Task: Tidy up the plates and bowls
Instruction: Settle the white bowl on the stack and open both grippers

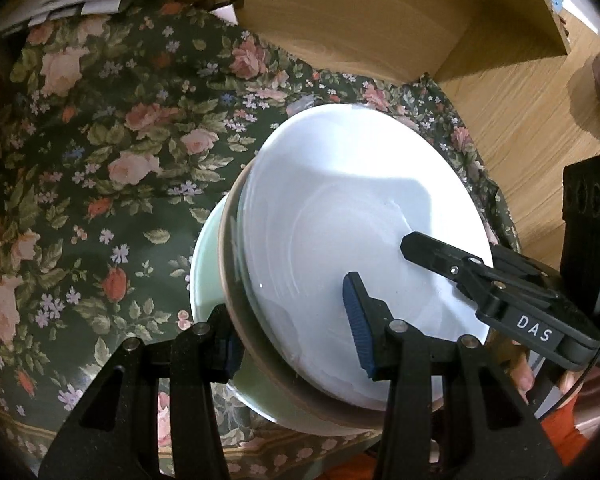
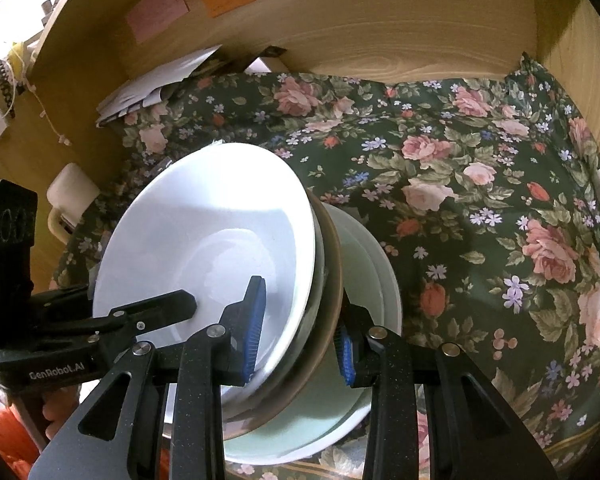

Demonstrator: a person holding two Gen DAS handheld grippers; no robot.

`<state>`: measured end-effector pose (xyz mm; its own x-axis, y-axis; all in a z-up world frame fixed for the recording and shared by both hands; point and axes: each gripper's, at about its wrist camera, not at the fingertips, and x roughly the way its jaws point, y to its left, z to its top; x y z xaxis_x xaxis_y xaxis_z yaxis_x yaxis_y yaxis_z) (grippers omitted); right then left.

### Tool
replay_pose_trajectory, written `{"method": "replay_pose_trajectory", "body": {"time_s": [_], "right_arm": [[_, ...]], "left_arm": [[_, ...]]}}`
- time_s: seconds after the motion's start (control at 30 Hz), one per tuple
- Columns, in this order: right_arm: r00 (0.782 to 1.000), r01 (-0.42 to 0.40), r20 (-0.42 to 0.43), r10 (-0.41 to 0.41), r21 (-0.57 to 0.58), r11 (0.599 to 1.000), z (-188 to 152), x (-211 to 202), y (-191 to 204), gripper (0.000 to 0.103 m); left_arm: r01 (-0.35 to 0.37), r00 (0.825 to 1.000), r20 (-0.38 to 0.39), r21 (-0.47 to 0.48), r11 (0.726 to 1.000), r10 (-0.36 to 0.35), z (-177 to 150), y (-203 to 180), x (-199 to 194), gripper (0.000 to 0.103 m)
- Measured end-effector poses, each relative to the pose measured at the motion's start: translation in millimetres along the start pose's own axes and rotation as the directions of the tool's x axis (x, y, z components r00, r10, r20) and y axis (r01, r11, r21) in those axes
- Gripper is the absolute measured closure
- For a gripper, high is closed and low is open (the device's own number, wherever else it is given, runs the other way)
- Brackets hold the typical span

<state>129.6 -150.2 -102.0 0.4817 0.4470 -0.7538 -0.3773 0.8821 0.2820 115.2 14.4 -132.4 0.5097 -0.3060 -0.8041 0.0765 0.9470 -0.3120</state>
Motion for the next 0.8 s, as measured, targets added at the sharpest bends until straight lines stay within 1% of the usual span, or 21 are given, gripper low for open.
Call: {"method": "replay_pose_trajectory", "body": {"time_s": [0.2, 0.27, 0.3, 0.4, 0.47, 0.5, 0.57, 0.63, 0.73, 0.77, 0.8], "right_arm": [[0.999, -0.032, 0.012, 0.032, -0.003, 0.999, -0.3, -0.4, -2.7, 0.07], [0.999, -0.027, 0.022, 0.027, -0.011, 1.0, -1.3, -1.8, -2.5, 0.069], [0.999, -0.02, 0.026, 0.02, -0.02, 1.0, -1.4, -3.0, -1.9, 0.068], [0.999, 0.013, 0.042, -0.012, -0.036, 0.999, -1.5, -8.5, -0.1, 0.063], [0.997, 0.041, 0.074, -0.038, -0.049, 0.998, -2.3, -16.8, 2.3, 0.061], [0.995, 0.051, 0.087, -0.046, -0.053, 0.997, -2.6, -20.0, 3.6, 0.06], [0.989, 0.072, 0.131, -0.063, -0.063, 0.995, -3.4, -31.7, 6.9, 0.055], [0.983, 0.086, 0.172, -0.072, -0.074, 0.994, -3.6, -42.5, 10.6, 0.05], [0.971, 0.094, 0.228, -0.072, -0.091, 0.991, -5.0, -59.9, 16.8, 0.049], [0.966, 0.098, 0.247, -0.072, -0.098, 0.99, -6.0, -65.6, 19.2, 0.049], [0.961, 0.103, 0.267, -0.072, -0.105, 0.989, -7.1, -71.1, 22.3, 0.048]], "left_arm": [[0.024, 1.0, -0.002, 0.004, 1.0, -0.024, -0.1, 2.4, -2.1, 0.058], [-0.002, 1.0, 0.025, 0.019, 1.0, 0.002, 1.5, 2.1, -3.6, 0.059], [-0.036, 0.998, 0.056, 0.034, 0.999, 0.034, 1.7, 0.3, -7.1, 0.059], [-0.073, 0.991, 0.113, 0.06, 0.996, 0.066, 1.4, -3.1, -17.8, 0.059], [-0.104, 0.984, 0.156, 0.074, 0.992, 0.092, 0.4, -5.1, -26.4, 0.056], [-0.121, 0.977, 0.183, 0.078, 0.99, 0.105, -0.5, -6.2, -32.2, 0.053], [-0.14, 0.968, 0.219, 0.078, 0.987, 0.12, -2.0, -7.2, -41.0, 0.05], [-0.157, 0.958, 0.256, 0.079, 0.984, 0.133, -3.8, -9.6, -51.8, 0.05], [-0.169, 0.939, 0.317, 0.08, 0.982, 0.136, -6.8, -14.5, -70.3, 0.049], [-0.17, 0.931, 0.34, 0.08, 0.982, 0.134, -7.7, -16.9, -76.3, 0.048], [-0.175, 0.919, 0.372, 0.081, 0.981, 0.133, -10.0, -20.3, -84.1, 0.046]]}}
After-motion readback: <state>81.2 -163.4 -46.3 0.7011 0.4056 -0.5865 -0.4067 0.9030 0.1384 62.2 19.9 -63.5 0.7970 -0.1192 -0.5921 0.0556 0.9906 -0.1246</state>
